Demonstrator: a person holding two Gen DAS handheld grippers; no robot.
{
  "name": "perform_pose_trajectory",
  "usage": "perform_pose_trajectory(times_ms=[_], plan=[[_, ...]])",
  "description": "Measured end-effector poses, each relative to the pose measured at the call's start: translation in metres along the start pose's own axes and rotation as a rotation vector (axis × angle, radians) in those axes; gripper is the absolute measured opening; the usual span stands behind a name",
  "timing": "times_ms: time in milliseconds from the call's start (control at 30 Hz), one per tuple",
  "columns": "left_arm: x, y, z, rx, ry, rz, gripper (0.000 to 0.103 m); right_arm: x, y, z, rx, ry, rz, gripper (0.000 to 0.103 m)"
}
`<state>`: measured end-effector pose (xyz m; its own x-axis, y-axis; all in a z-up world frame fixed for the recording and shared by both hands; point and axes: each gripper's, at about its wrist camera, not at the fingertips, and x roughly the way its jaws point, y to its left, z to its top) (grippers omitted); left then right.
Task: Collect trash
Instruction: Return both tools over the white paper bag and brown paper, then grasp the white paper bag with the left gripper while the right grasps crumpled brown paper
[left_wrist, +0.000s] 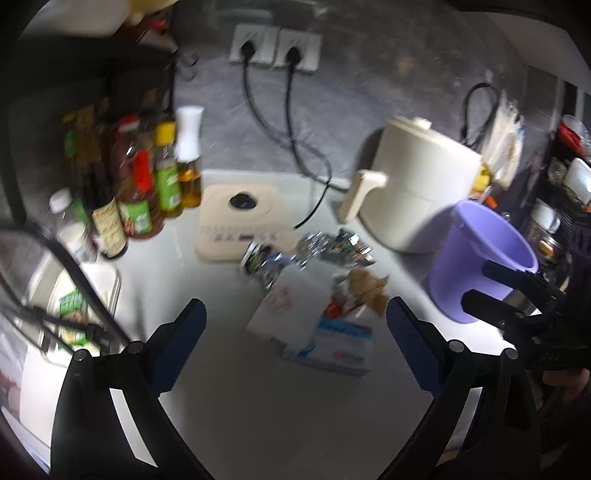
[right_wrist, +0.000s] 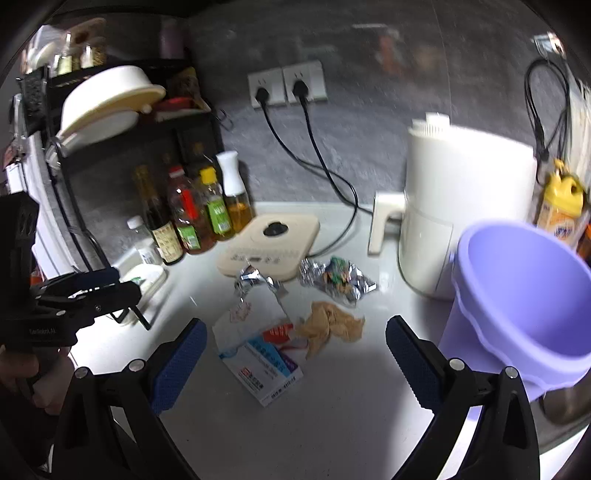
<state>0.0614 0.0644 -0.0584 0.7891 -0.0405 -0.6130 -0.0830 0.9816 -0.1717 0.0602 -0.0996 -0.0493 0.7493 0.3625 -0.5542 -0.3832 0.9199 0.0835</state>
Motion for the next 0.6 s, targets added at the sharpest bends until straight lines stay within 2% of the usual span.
perform_pose_trajectory(times_ms=[200, 400, 600], plan=[[0.021, 0.008, -0.015, -0.012, 0.035, -0.014, 0.096, 0.018, -0.005, -0.015, 0.063, 0.062, -0.031, 0.095], [0.048, 0.013, -0.014, -0.013, 0.069, -0.044, 0.083, 0.029, -0.007, -0.020, 0.091, 0.086, -0.048, 0.090], [0.078, 0.015, -0.010, -0.008, 0.103, -0.103, 0.075, 0.044, -0.016, -0.021, 0.148, 0.117, -0.039, 0.075]])
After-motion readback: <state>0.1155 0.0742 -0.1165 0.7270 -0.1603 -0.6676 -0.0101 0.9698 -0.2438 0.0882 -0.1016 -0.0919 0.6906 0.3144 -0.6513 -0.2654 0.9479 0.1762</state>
